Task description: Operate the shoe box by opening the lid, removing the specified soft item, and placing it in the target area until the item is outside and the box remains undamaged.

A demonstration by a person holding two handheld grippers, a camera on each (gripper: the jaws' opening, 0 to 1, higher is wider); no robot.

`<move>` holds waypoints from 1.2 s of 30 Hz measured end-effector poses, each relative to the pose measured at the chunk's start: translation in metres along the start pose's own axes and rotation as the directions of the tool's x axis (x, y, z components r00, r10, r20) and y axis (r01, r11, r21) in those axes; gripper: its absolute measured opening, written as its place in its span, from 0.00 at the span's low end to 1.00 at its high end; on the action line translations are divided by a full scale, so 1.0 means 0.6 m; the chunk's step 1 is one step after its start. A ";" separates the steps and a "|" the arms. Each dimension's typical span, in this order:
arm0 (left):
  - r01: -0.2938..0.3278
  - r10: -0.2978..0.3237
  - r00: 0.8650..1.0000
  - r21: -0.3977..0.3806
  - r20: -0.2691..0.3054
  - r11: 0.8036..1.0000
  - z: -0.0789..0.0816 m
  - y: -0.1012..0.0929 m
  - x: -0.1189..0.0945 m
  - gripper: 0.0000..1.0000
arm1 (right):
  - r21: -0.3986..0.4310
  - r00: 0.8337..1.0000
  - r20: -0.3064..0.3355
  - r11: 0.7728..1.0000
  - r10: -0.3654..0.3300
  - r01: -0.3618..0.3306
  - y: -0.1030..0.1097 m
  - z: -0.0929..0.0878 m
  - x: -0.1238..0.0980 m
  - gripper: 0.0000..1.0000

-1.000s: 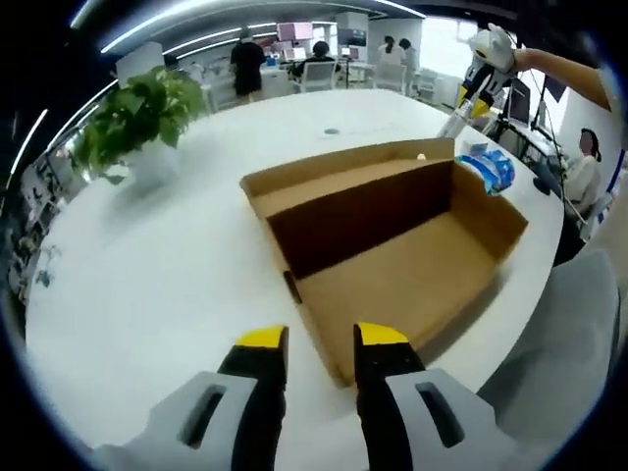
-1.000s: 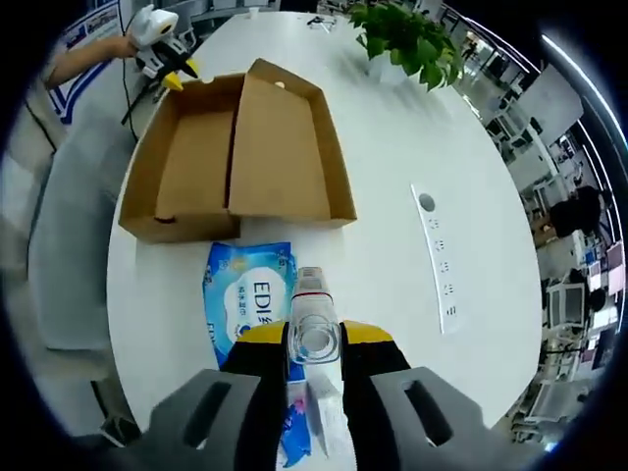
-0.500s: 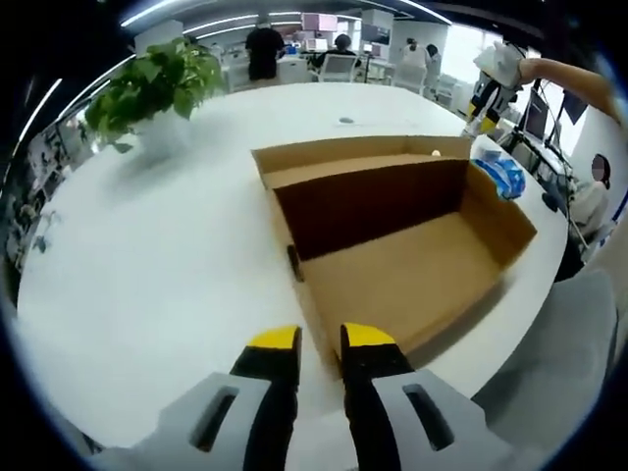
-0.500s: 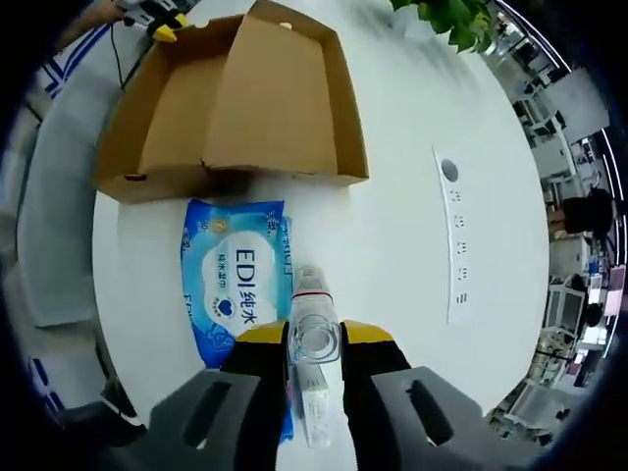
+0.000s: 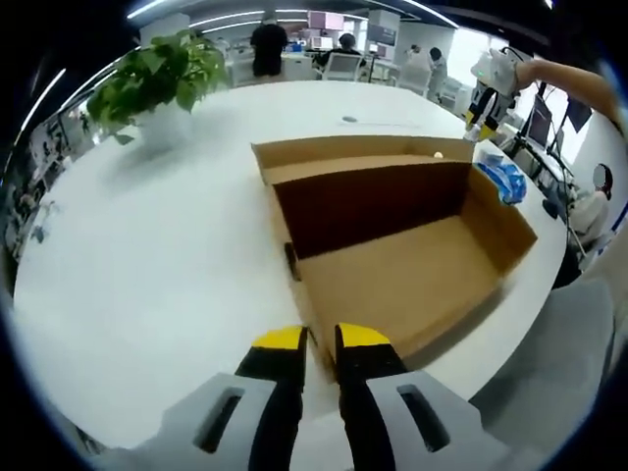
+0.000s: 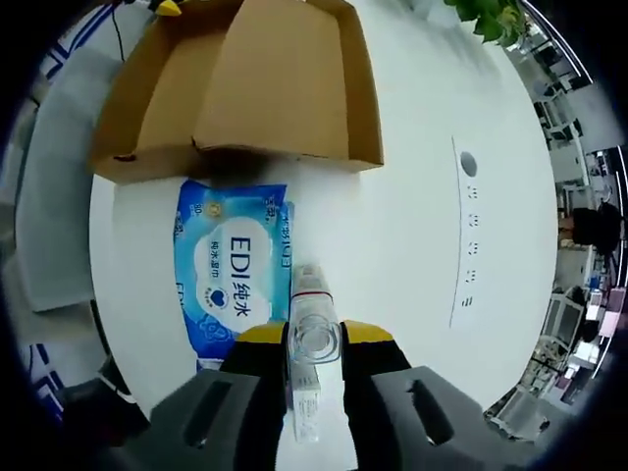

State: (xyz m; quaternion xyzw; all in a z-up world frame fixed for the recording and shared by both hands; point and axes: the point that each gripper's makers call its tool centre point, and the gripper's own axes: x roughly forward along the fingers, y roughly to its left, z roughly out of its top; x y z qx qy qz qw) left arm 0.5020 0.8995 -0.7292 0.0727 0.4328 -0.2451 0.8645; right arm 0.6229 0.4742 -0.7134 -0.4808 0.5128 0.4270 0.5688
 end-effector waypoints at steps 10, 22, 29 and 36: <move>0.005 -0.005 1.000 -0.005 -0.005 1.000 0.000 0.001 0.002 0.09 | 0.001 0.999 -0.012 0.999 0.035 -0.035 0.002 -0.001 0.002 0.17; 0.003 -0.003 1.000 -0.014 -0.012 1.000 0.000 0.001 0.001 0.09 | 0.020 1.000 0.017 1.000 0.011 -0.011 -0.010 0.000 -0.003 0.19; -0.002 0.001 1.000 -0.032 -0.018 0.999 -0.001 0.003 0.001 0.08 | 0.036 0.998 0.061 0.999 -0.023 0.021 -0.016 0.012 -0.023 0.24; -0.010 0.008 1.000 -0.047 -0.030 0.999 -0.003 0.003 0.002 0.08 | 0.122 0.981 0.184 0.992 -0.057 0.035 -0.017 0.059 -0.054 0.25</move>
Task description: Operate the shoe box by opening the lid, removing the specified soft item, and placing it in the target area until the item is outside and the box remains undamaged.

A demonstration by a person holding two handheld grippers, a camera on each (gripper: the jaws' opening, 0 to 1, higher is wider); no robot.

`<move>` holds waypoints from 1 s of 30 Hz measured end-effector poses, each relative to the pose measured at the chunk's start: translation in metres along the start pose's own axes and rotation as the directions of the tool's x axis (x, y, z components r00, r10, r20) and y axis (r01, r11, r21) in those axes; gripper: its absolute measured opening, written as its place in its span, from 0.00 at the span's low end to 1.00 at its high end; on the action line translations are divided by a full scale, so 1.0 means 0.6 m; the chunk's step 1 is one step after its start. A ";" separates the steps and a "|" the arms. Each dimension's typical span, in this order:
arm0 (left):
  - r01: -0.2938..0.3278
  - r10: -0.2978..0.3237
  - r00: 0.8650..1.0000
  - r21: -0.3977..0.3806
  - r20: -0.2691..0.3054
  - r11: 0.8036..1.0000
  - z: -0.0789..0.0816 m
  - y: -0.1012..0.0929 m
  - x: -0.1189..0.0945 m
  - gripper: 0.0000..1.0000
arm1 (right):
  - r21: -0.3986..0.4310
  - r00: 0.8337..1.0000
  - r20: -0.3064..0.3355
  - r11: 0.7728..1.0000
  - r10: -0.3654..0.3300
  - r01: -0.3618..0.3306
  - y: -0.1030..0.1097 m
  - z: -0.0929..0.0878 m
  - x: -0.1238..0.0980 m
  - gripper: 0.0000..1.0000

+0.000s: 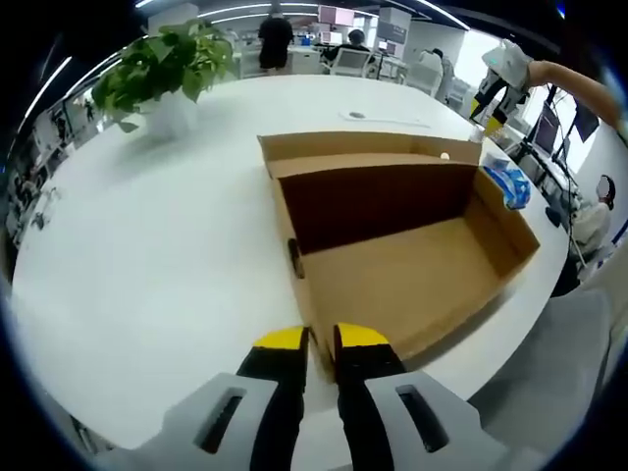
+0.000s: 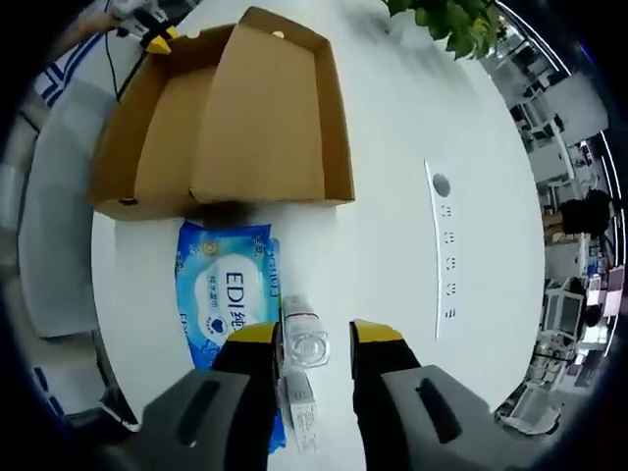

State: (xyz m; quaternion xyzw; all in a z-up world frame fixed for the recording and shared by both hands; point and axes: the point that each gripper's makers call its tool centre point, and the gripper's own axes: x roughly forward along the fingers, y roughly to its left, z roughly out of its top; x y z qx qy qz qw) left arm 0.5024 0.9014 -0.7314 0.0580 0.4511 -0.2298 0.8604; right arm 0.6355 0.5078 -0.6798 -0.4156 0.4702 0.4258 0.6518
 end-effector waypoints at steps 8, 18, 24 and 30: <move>-0.010 0.010 1.000 -0.016 -0.006 1.000 -0.001 0.000 0.000 0.07 | 0.209 0.992 0.125 0.977 0.007 -0.034 0.012 0.071 0.012 0.26; -0.041 0.042 0.999 -0.071 0.003 0.997 -0.002 0.005 -0.003 0.04 | 0.543 0.986 0.165 0.837 -0.023 -0.071 0.007 0.106 0.075 0.21; -0.069 0.070 0.998 -0.104 0.003 0.992 -0.003 0.010 -0.003 0.02 | 0.708 0.990 0.108 0.706 -0.089 -0.014 -0.013 0.083 0.104 0.21; -0.097 0.099 0.995 -0.121 0.010 0.988 -0.004 0.017 0.000 0.01 | 0.782 0.996 0.078 0.623 -0.043 -0.034 0.011 0.064 0.126 0.21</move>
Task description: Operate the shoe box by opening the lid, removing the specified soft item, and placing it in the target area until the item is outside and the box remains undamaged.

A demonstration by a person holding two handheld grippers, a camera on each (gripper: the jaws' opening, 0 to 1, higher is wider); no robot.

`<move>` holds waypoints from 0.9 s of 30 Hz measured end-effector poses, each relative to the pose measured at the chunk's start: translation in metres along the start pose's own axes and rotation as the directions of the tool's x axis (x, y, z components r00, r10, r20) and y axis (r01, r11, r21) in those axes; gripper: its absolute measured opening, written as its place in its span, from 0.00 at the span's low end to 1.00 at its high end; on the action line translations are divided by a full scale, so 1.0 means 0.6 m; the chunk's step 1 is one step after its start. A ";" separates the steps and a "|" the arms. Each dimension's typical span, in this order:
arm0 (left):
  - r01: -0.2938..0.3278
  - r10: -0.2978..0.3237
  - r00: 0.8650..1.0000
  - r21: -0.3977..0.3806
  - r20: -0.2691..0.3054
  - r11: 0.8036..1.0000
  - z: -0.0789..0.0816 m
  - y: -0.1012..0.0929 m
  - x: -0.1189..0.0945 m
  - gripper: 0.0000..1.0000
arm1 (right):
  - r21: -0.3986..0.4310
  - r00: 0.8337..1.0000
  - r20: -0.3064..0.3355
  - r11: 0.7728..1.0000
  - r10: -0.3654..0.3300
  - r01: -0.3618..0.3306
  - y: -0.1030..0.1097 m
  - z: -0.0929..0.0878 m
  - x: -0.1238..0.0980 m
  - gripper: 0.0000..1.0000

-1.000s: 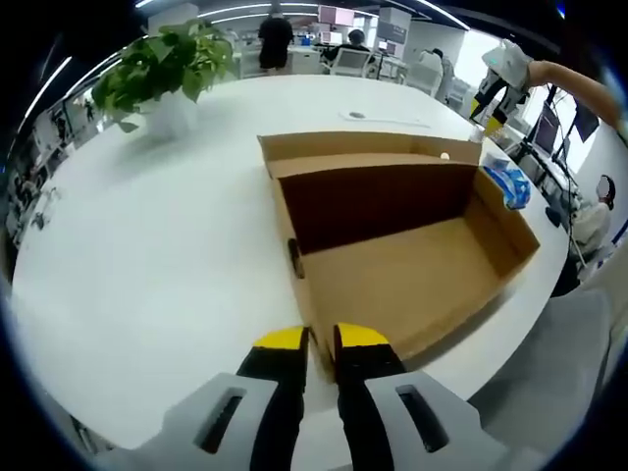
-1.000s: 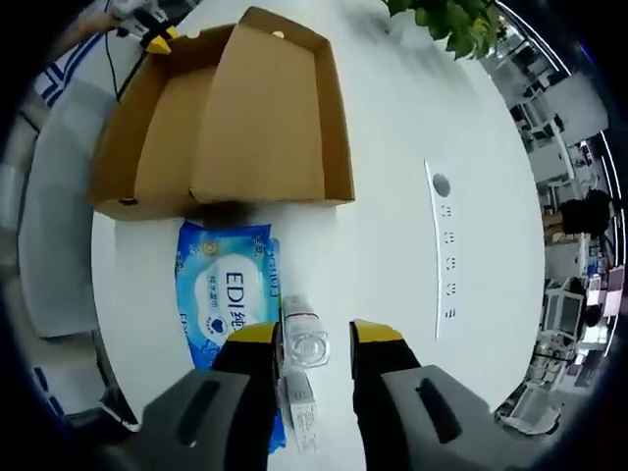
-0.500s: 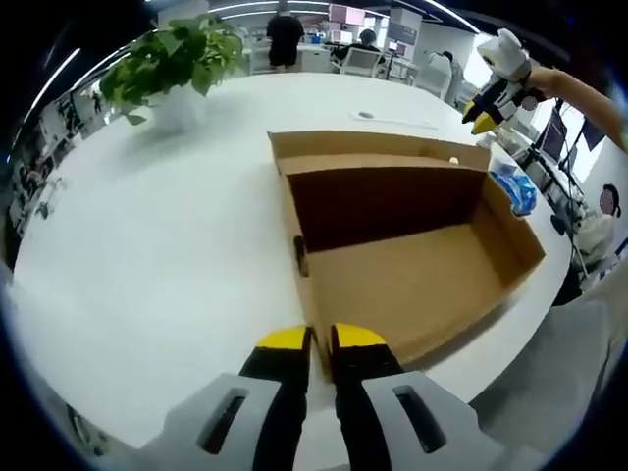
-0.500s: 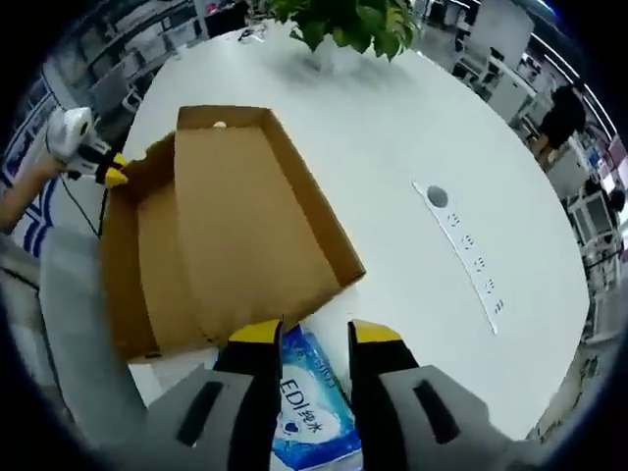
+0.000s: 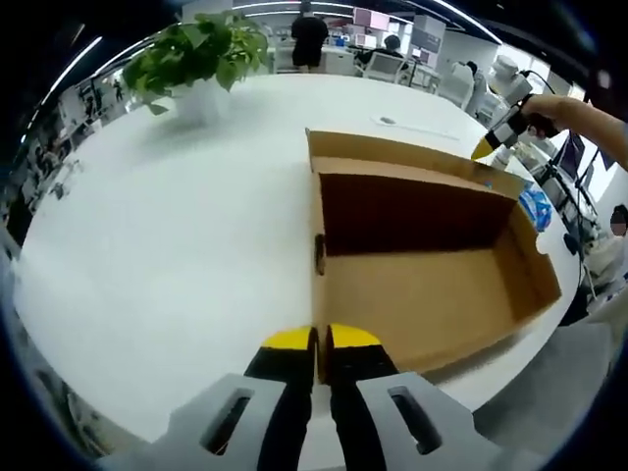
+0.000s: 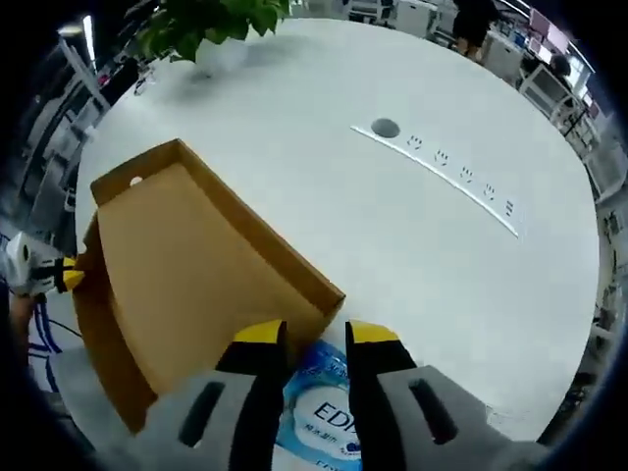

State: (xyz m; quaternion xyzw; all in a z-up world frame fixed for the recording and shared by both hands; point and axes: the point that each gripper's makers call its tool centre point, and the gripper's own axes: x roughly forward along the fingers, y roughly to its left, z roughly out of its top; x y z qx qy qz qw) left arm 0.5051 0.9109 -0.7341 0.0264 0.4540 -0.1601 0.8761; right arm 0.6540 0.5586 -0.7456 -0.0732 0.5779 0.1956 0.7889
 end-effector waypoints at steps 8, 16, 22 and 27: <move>-0.014 0.014 1.000 -0.029 0.006 0.999 -0.001 0.005 0.002 0.01 | 0.156 0.999 -0.013 0.987 0.039 -0.037 0.015 -0.020 0.019 0.05; -0.016 0.017 1.000 -0.054 0.008 0.998 -0.002 0.005 0.002 0.01 | 0.126 0.999 0.049 0.992 0.016 -0.022 0.017 0.000 -0.006 0.03; -0.015 0.016 1.000 -0.074 0.012 0.997 -0.003 0.002 0.002 0.01 | 0.085 0.987 0.160 0.996 -0.008 -0.006 0.021 0.025 -0.039 0.01; -0.018 0.020 1.000 -0.090 0.018 0.996 -0.005 0.003 0.001 0.01 | 0.039 0.962 0.273 0.999 -0.025 0.015 0.033 0.048 -0.074 0.01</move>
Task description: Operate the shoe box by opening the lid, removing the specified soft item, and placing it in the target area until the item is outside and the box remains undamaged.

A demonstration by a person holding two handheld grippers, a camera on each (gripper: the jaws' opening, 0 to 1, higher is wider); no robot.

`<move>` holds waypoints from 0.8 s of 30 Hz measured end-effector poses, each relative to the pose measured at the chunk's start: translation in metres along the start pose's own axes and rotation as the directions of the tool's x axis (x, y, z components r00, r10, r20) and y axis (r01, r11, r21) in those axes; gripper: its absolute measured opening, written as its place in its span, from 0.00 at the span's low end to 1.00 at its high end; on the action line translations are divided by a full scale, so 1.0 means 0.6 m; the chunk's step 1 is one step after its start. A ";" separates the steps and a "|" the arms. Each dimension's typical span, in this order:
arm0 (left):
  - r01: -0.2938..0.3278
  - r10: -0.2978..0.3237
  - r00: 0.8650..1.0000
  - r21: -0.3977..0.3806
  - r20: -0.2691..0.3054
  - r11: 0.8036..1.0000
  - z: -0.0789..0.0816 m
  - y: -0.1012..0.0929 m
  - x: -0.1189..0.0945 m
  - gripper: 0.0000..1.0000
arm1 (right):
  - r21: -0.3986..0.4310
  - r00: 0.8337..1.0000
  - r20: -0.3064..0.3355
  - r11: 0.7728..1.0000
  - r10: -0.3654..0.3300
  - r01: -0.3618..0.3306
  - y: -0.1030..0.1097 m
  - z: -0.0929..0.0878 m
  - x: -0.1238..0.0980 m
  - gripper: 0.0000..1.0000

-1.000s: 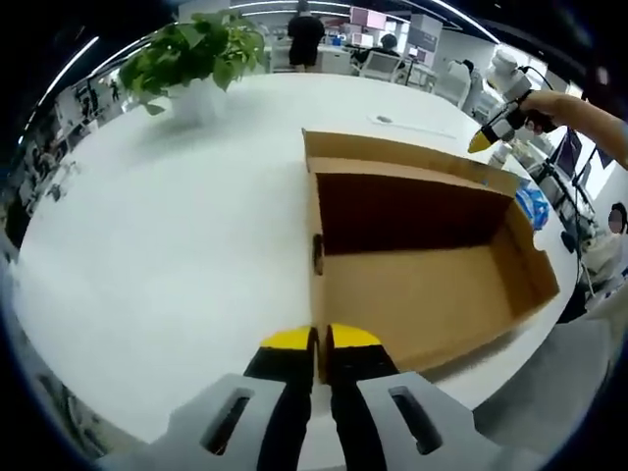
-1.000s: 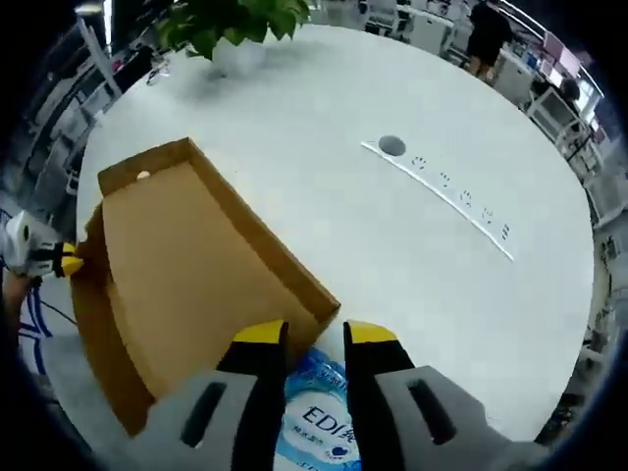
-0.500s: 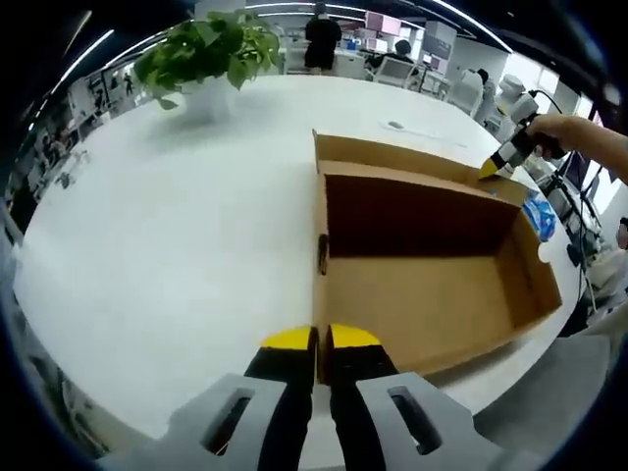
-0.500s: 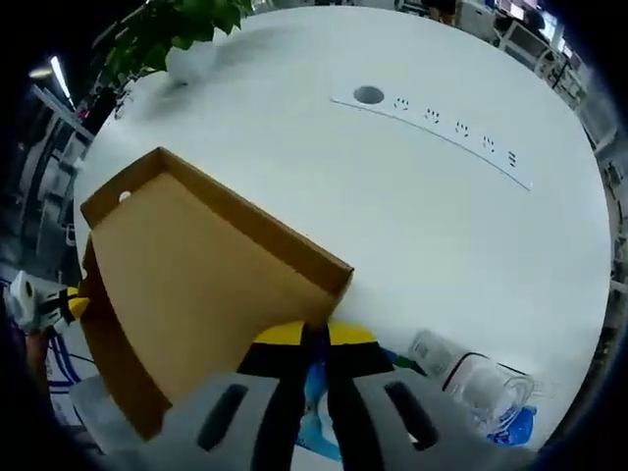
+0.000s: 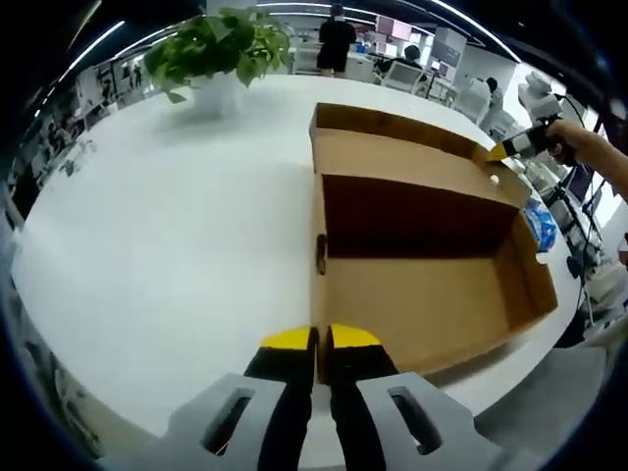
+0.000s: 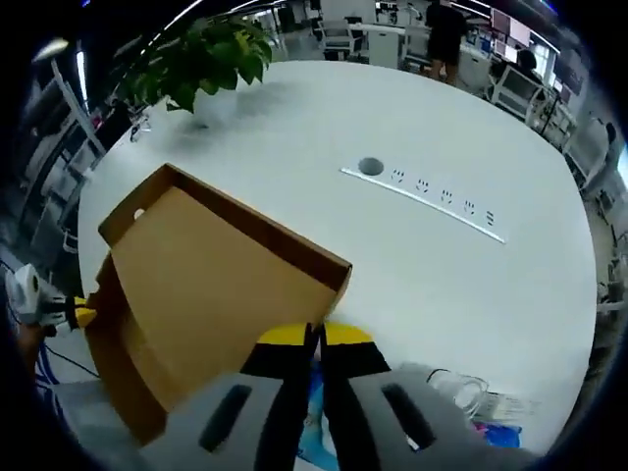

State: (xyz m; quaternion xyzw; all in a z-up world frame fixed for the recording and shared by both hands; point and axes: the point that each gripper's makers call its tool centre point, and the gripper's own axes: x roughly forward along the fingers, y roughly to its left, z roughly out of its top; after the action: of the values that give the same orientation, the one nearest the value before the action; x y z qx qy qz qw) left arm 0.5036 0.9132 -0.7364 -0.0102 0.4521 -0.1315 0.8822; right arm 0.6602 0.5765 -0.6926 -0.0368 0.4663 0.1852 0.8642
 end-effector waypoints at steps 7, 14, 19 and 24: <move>0.008 -0.008 1.000 -0.023 0.003 1.000 -0.004 0.003 -0.004 0.01 | -0.009 0.993 0.117 1.000 0.009 -0.008 0.019 0.029 -0.039 0.00; 0.007 -0.007 1.000 -0.018 0.001 1.000 -0.006 -0.004 -0.008 0.01 | -0.033 0.983 0.182 0.999 0.015 -0.009 0.031 0.033 -0.074 0.00; 0.010 -0.010 1.000 -0.017 0.004 1.000 -0.006 -0.010 -0.009 0.01 | -0.034 0.976 0.215 0.999 0.026 -0.019 0.036 0.027 -0.096 0.00; 0.010 -0.010 1.000 -0.021 0.009 1.000 -0.006 -0.014 -0.011 0.02 | -0.040 0.966 0.255 0.999 0.038 -0.029 0.047 0.022 -0.118 0.00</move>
State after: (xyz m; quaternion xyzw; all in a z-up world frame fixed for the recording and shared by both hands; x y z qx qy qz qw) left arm 0.4950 0.9072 -0.7320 -0.0225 0.4497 -0.1311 0.8832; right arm 0.6258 0.5860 -0.6241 -0.0205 0.3482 0.2113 0.9131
